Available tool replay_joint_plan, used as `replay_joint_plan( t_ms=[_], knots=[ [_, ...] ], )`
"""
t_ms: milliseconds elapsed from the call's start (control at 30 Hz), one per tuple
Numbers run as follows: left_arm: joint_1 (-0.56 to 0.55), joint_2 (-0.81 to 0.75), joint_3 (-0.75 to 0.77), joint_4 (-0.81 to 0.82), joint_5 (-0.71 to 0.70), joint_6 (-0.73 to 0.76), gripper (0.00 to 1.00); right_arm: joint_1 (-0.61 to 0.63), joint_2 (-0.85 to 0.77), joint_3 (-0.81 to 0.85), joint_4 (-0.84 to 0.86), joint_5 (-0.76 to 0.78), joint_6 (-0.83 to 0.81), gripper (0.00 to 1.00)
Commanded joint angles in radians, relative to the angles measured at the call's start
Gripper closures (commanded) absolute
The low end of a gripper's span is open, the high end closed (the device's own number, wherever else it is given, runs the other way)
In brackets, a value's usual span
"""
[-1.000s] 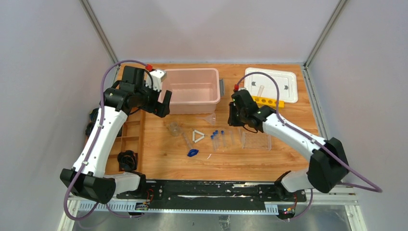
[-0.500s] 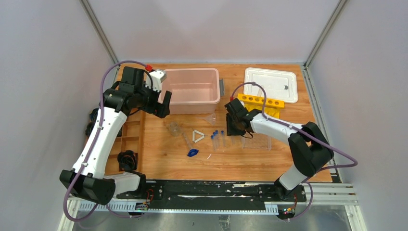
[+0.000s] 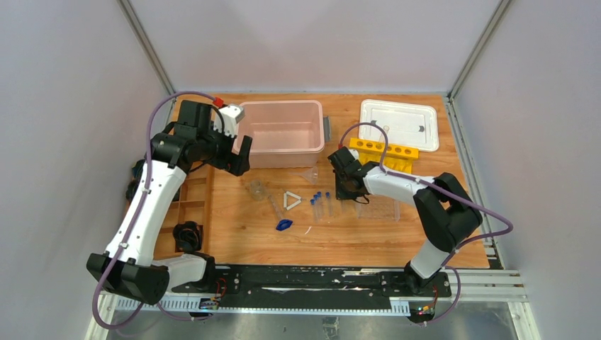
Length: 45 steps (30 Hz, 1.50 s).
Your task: Organize the chemistry lab equipment
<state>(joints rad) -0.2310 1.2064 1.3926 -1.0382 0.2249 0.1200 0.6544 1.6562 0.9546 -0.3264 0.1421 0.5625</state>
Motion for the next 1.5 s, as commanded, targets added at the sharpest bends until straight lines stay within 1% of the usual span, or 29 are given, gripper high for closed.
replay_joint_plan(
  t_ms=[0,100,133,300,500,600,700,900,1033,1200,1400,1467],
  knots=[
    [0.007,-0.026,-0.010,-0.002,0.014,-0.006,0.00,0.012,0.025,0.001,-0.002,0.032,0.020,0.86],
    [0.007,-0.031,-0.010,-0.001,0.028,-0.006,0.00,0.012,0.016,0.016,-0.014,0.026,0.021,0.98],
    [0.007,-0.035,-0.011,-0.002,0.032,-0.006,0.00,0.012,0.007,0.022,-0.023,0.024,0.022,1.00],
    [0.007,-0.053,-0.004,0.000,0.059,0.007,0.00,0.018,-0.114,0.049,-0.029,0.006,0.025,1.00],
    [0.007,-0.059,0.002,0.001,0.139,-0.004,0.00,0.053,-0.274,0.096,0.047,-0.049,0.012,1.00],
    [0.007,-0.057,-0.002,0.001,0.190,-0.011,0.00,0.087,-0.321,0.137,0.100,-0.089,0.022,1.00],
    [0.007,-0.059,-0.006,0.001,0.260,-0.019,0.02,0.157,-0.360,0.168,0.181,-0.099,0.020,1.00],
    [0.007,-0.067,-0.009,0.001,0.391,-0.026,0.07,0.274,-0.375,0.228,0.373,-0.104,0.005,1.00],
    [0.007,-0.081,-0.011,0.001,0.479,-0.024,0.11,0.333,-0.352,0.274,0.411,-0.121,0.002,1.00],
    [0.007,-0.087,-0.030,0.001,0.591,-0.032,0.12,0.379,-0.339,0.262,0.477,-0.110,0.035,1.00],
    [0.007,-0.073,-0.035,0.000,0.761,-0.055,0.17,0.410,-0.342,0.246,0.514,-0.030,0.080,1.00],
    [0.007,-0.070,-0.029,0.000,0.794,-0.059,0.19,0.413,-0.346,0.241,0.523,-0.011,0.099,1.00]
  ],
)
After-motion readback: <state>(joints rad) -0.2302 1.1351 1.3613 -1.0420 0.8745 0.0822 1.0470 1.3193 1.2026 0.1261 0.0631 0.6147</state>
